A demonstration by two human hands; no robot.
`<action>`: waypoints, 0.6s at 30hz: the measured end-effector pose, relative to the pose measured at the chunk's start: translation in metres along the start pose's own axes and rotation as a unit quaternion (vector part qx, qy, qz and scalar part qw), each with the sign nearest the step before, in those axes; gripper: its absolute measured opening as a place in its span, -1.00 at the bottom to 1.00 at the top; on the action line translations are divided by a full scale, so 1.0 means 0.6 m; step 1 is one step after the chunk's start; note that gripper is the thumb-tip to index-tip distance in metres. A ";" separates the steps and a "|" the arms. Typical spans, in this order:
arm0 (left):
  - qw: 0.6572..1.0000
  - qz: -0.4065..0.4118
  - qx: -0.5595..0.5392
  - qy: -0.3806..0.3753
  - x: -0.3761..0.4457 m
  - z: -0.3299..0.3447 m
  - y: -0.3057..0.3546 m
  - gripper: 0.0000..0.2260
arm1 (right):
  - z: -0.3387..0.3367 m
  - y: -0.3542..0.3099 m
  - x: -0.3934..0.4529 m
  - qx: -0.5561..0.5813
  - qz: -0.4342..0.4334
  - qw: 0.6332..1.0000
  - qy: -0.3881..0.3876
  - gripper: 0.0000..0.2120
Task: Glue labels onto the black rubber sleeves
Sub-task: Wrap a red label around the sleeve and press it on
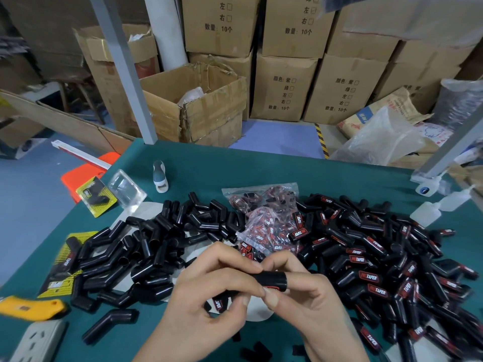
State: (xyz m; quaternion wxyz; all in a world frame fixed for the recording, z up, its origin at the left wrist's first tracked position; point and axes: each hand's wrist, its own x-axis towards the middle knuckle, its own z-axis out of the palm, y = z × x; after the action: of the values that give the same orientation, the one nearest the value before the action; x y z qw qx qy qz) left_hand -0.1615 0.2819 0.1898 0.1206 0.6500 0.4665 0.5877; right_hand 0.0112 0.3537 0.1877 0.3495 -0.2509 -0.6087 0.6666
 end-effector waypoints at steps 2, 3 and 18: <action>1.000 0.001 0.006 0.005 0.001 0.001 -0.001 -0.74 | 0.003 -0.001 0.001 0.015 0.005 1.000 0.002 -0.65; 1.000 0.001 0.006 0.005 0.001 0.001 -0.002 -0.75 | 0.004 -0.001 0.001 0.022 0.006 1.000 0.003 -0.65; 0.996 0.077 0.041 0.013 0.005 0.004 -0.031 -0.74 | 0.024 0.016 0.005 0.140 0.045 0.988 0.042 -0.53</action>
State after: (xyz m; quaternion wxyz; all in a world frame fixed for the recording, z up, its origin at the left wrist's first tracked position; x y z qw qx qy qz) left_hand -0.1685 0.2952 0.1779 0.0422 0.6808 0.4406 0.5837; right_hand -0.0034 0.3466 0.1803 0.3757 -0.2543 -0.4824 0.7493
